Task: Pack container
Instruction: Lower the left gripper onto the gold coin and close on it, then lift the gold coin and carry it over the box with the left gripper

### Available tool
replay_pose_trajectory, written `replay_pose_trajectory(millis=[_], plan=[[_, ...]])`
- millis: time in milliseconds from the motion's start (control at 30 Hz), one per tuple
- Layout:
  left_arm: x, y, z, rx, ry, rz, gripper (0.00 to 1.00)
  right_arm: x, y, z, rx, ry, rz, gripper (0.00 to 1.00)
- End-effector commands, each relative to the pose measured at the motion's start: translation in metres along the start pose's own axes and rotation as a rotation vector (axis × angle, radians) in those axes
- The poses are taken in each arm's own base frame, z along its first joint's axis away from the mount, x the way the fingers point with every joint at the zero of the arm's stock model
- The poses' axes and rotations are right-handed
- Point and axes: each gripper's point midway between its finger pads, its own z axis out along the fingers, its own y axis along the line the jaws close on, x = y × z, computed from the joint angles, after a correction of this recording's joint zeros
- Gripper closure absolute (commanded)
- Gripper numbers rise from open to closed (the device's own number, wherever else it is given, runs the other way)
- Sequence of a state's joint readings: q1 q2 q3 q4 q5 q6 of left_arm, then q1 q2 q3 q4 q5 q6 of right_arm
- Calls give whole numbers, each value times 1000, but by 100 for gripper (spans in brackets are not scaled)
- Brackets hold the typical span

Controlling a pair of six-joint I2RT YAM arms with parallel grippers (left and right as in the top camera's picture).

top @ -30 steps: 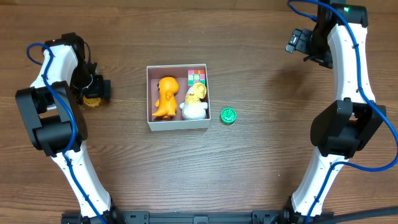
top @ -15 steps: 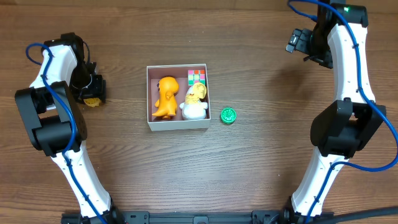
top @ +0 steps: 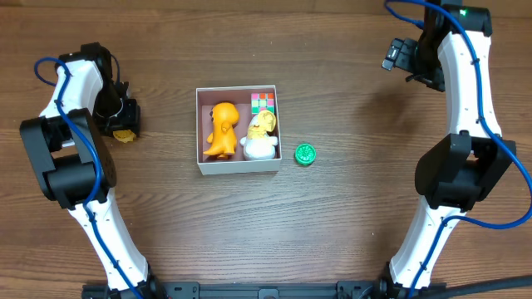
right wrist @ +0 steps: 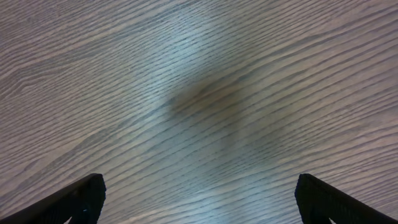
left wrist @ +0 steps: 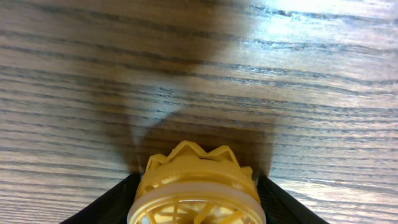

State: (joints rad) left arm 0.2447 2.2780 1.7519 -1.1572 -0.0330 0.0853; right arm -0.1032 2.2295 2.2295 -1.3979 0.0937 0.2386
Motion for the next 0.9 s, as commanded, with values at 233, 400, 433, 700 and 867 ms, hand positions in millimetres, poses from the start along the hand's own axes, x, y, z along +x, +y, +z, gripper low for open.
replay_pose_trajectory(millis=[233, 400, 433, 700, 867], plan=[[-1, 3, 8, 4, -6, -5, 47, -5, -2, -21, -6, -51, 4, 0], [-2, 3, 4, 4, -12, -5, 50, -5, -2, -21, -6, -51, 4, 0], [-2, 4, 2, 4, -15, -5, 50, -5, -2, -21, -7, -51, 4, 0], [-22, 2, -51, 2, -76, 3, 48, -5, -2, -21, -7, -51, 4, 0], [-36, -20, -97, 22, -152, 47, 47, -5, -2, -21, -7, -51, 4, 0]])
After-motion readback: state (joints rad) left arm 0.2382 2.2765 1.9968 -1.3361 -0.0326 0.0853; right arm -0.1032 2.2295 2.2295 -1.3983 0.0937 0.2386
